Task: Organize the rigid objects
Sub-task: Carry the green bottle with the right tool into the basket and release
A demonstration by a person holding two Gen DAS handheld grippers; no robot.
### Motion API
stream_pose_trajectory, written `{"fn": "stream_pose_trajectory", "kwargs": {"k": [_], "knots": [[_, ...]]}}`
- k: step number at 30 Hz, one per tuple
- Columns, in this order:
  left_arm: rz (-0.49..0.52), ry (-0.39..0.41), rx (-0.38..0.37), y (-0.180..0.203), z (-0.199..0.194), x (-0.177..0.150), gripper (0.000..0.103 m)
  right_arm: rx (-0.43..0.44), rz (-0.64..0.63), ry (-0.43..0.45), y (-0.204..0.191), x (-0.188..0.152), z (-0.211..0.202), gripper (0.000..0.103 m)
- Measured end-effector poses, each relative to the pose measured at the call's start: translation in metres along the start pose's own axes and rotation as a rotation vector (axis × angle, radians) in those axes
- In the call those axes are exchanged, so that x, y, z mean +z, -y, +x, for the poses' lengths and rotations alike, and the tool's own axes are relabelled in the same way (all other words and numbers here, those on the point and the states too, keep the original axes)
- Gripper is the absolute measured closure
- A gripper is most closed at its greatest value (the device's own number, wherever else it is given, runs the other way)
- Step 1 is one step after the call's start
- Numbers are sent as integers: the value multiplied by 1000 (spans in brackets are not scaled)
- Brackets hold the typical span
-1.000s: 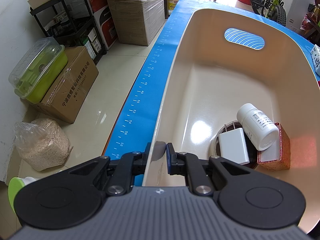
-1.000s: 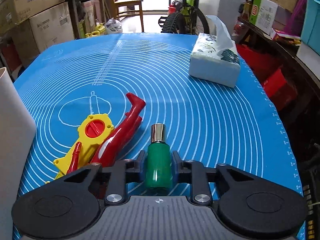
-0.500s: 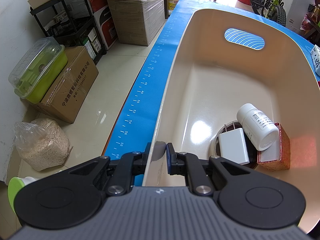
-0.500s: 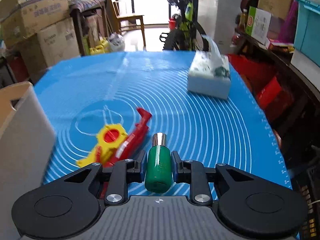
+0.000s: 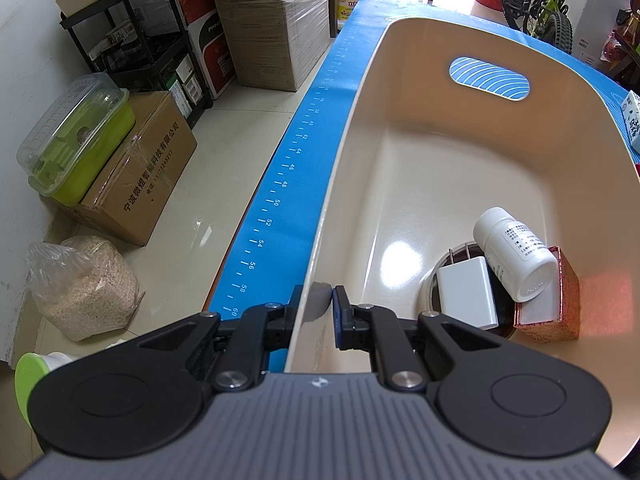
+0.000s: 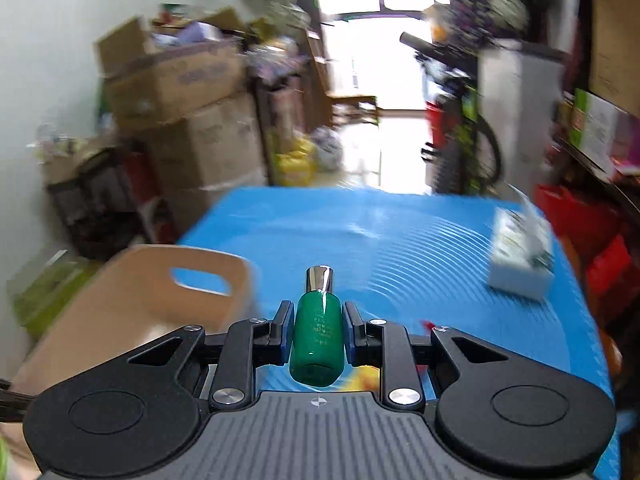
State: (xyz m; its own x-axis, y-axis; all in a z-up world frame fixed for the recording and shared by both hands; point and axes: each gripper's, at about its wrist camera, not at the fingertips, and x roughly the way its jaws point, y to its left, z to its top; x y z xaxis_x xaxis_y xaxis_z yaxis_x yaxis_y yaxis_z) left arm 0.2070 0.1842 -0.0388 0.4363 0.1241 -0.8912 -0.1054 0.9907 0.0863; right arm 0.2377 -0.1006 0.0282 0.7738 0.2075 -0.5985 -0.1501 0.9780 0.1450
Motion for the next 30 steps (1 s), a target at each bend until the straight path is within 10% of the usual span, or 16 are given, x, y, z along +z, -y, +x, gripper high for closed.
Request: {"fn": "stream_pose_trajectory", "kwargs": {"k": [12,26,30], "knots": [[-2,-1,-3,2,1,0,88,196,-147,-109,-99,-2,29,69],[-2,-2,-5,3,2,0,88,196,-287,-327,-150,-51,54,69],[-2,-2,-5,3,2,0,88,210,-254,-299,-139,-43,46,51]]}}
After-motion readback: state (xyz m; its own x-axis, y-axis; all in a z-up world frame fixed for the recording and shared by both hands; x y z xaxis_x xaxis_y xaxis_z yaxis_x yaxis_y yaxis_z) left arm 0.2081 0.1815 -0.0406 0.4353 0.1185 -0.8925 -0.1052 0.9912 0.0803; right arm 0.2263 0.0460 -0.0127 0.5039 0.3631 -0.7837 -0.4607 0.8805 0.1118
